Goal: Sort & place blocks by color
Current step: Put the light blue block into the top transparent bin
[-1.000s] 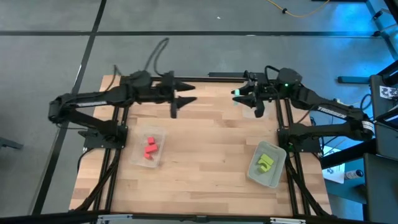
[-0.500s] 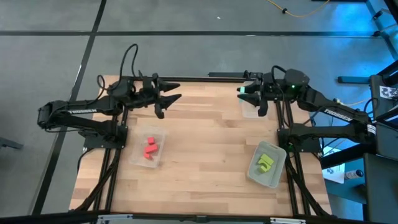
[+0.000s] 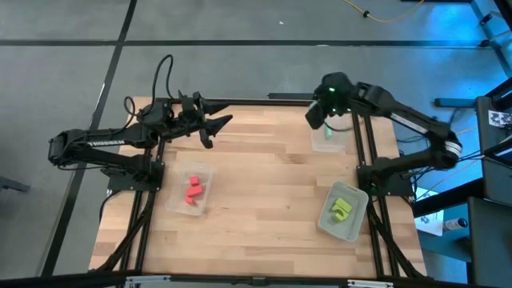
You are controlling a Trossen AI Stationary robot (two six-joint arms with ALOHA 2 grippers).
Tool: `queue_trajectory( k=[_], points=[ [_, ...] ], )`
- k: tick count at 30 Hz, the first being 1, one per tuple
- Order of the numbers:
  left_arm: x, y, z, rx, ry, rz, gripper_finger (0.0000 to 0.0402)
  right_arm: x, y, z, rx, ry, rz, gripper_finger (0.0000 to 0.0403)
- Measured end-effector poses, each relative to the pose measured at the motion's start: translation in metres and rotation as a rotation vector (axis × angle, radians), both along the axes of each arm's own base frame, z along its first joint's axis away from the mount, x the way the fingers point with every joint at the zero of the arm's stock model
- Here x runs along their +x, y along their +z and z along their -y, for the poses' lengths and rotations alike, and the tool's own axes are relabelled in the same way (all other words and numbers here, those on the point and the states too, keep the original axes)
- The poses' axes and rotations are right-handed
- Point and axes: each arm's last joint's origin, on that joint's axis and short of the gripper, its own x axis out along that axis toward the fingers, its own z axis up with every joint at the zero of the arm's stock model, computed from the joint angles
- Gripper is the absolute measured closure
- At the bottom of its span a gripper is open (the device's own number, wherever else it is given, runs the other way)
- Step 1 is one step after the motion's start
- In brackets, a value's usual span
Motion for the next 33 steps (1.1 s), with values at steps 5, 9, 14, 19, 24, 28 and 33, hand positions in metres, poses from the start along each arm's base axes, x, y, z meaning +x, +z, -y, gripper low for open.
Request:
queue_trajectory(
  k=[5,9,14,19,24,28,33],
  points=[
    [0.000,0.000,0.000,0.004,-0.008,-0.004,0.0181,-0.011,-0.060,0.025,0.177,-0.112,-0.249,0.0264],
    [0.000,0.000,0.000,0.005,-0.009,-0.004,0.0181,-0.031,-0.098,0.032,0.271,-0.204,-0.288,0.0264],
    [0.000,0.000,0.000,0.005,-0.006,-0.003,0.0181,-0.043,-0.128,0.038,0.349,-0.306,-0.199,0.0264],
    [0.000,0.000,-0.001,-0.003,0.023,0.000,0.0181,-0.048,-0.148,0.036,0.436,-0.421,-0.141,0.0264],
    [0.000,0.000,-0.001,-0.004,0.029,0.003,0.0181,-0.049,-0.155,0.034,0.449,-0.450,-0.124,0.0264],
    [0.000,0.000,-0.001,-0.006,0.036,0.003,0.0181,-0.049,-0.160,0.034,0.429,-0.474,-0.105,0.0264],
    [0.000,0.000,-0.001,-0.007,0.040,0.003,0.0181,-0.048,-0.170,0.036,0.426,-0.531,-0.056,0.0264]
  ],
)
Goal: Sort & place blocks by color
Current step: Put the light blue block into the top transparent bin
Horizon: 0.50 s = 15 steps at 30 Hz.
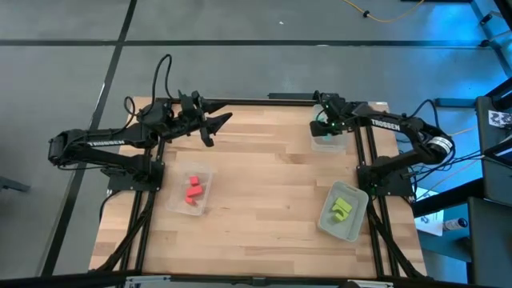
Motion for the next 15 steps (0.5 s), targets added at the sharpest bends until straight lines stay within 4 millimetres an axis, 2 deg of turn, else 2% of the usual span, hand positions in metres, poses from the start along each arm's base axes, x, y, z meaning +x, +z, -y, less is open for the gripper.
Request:
queue_trajectory(
  k=[5,15],
  points=[
    [0.000,0.000,0.000,-0.001,0.004,0.000,0.0181,0.000,-0.014,-0.001,0.033,-0.045,-0.003,0.0264],
    [0.000,0.000,0.000,-0.001,0.005,0.000,0.0181,0.000,-0.014,0.002,-0.002,-0.081,-0.021,0.0259]
  ],
)
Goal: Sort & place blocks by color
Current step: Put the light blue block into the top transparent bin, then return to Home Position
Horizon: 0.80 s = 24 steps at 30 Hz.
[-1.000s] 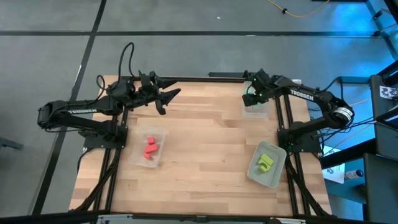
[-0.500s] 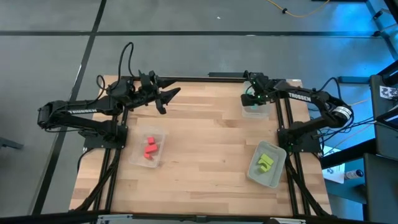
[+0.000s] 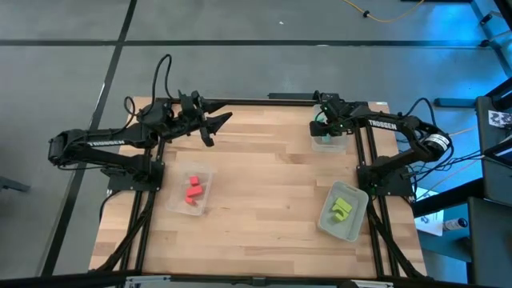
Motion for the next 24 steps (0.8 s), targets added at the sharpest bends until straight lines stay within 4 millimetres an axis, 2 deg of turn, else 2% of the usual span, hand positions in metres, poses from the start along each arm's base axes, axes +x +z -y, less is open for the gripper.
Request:
queue_trajectory(
  k=[4,12,24],
  points=[
    [-0.0001,0.0000,-0.0003,0.008,0.010,-0.004,0.0181,-0.0001,0.0000,0.0000,-0.001,-0.001,-0.002,0.0242],
    [-0.0001,0.0000,-0.0003,0.016,0.012,-0.007,0.0181,-0.0001,-0.0001,0.0000,-0.006,0.024,-0.009,0.0243],
    [-0.0001,0.0000,-0.0003,0.016,0.012,-0.007,0.0181,0.0000,0.0000,0.0001,-0.014,0.050,-0.015,0.0219]
  ],
)
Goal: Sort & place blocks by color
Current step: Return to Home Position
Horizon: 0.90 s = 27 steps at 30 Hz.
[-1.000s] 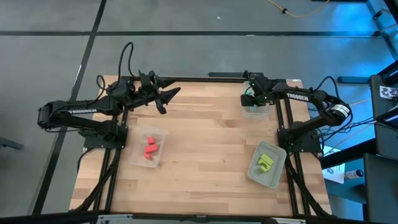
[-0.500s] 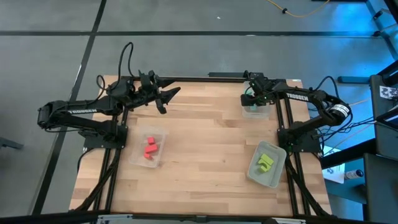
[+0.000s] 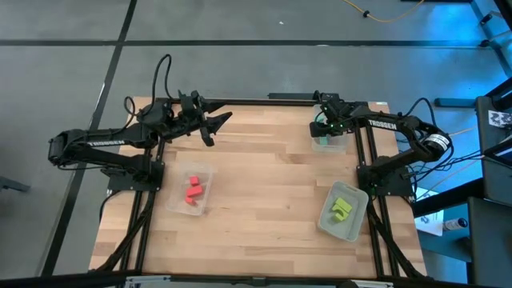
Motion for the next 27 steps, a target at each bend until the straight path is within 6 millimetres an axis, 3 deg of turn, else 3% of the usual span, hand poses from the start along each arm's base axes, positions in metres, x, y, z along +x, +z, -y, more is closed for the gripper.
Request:
queue_trajectory(
  k=[7,12,23,27],
  points=[
    [0.000,0.000,0.000,0.000,0.000,0.000,0.0181,0.000,0.002,-0.001,0.003,0.037,0.017,0.0218],
    [0.000,0.000,0.001,0.005,-0.022,0.000,0.0181,-0.004,0.016,-0.003,-0.050,0.057,0.042,0.0218],
    [-0.005,0.004,0.002,0.015,-0.041,0.018,0.0181,-0.020,0.071,-0.017,-0.206,0.167,0.117,0.0218],
    [-0.004,0.004,0.003,0.018,-0.057,0.013,0.0181,-0.022,0.098,-0.032,-0.265,0.298,0.358,0.0218]
  ],
)
